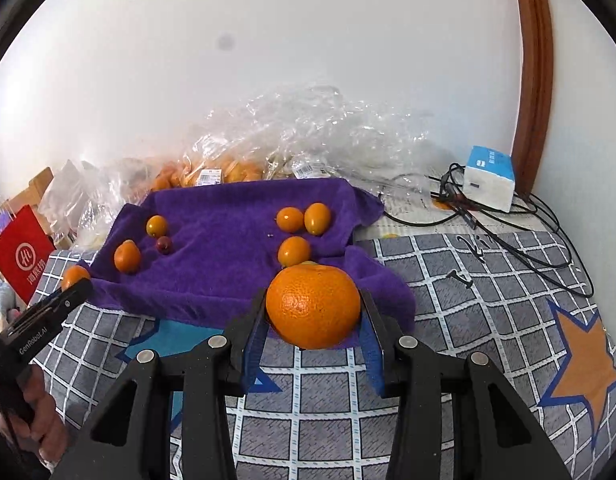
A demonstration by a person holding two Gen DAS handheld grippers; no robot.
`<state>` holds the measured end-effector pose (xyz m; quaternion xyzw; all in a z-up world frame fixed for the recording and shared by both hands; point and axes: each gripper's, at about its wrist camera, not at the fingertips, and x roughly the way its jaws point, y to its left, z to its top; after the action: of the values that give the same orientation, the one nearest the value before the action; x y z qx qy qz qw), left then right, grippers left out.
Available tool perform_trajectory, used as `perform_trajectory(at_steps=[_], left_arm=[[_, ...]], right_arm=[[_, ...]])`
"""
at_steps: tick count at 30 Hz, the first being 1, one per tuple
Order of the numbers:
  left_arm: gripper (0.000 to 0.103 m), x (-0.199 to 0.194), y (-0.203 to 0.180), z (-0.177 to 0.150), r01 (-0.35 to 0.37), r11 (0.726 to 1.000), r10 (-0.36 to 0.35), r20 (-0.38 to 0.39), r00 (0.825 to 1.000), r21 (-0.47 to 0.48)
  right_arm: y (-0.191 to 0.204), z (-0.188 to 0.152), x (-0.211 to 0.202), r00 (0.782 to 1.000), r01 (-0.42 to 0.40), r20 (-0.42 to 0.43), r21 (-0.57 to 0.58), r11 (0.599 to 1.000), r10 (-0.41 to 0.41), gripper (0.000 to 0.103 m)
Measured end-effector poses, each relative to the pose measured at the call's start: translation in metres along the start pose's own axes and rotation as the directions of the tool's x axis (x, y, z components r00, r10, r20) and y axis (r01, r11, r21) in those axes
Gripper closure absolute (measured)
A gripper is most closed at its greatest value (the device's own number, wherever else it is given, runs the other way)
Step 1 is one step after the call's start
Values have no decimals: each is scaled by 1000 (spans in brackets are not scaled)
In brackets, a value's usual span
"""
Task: Organize fruits
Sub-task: 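Carry both held mandarins over the purple towel with both grippers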
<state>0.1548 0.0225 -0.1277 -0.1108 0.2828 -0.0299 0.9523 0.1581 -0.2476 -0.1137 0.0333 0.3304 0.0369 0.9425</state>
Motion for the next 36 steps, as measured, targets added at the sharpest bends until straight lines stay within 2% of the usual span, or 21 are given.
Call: perform_trajectory(at_steps=[3, 9, 16, 20, 27, 29, 33, 36], left_arm=[[65, -5, 1, 3, 3, 1000, -3, 25, 1000, 0], [65, -2, 11, 14, -5, 999, 4, -21, 1000, -40], [65, -10, 27, 43, -51, 999, 51, -1, 999, -5], [65, -3, 33, 55, -47, 999, 47, -18, 999, 3], [65, 29, 23, 51, 14, 1000, -15, -101, 995, -13], [65, 40, 17, 52, 30, 999, -32, -129, 991, -17], [65, 61, 0, 54, 64, 998, -62, -196, 979, 6], [65, 76, -11, 52, 87, 996, -78, -260, 962, 22]], right_arm=[[2, 5, 3, 1000, -9, -1, -1, 1000, 9, 61], [10, 18, 16, 1000, -24, -9, -29, 999, 24, 61], [24, 31, 52, 996, -61, -65, -41, 997, 58, 61], [33, 30, 77, 992, -77, -106, -62, 995, 70, 61], [41, 19, 108, 981, -104, -171, -74, 992, 90, 61], [41, 16, 114, 980, -89, -185, -78, 993, 73, 61], [41, 16, 118, 980, -67, -192, -92, 993, 48, 61], [37, 17, 123, 978, -55, -207, -73, 996, 39, 61]])
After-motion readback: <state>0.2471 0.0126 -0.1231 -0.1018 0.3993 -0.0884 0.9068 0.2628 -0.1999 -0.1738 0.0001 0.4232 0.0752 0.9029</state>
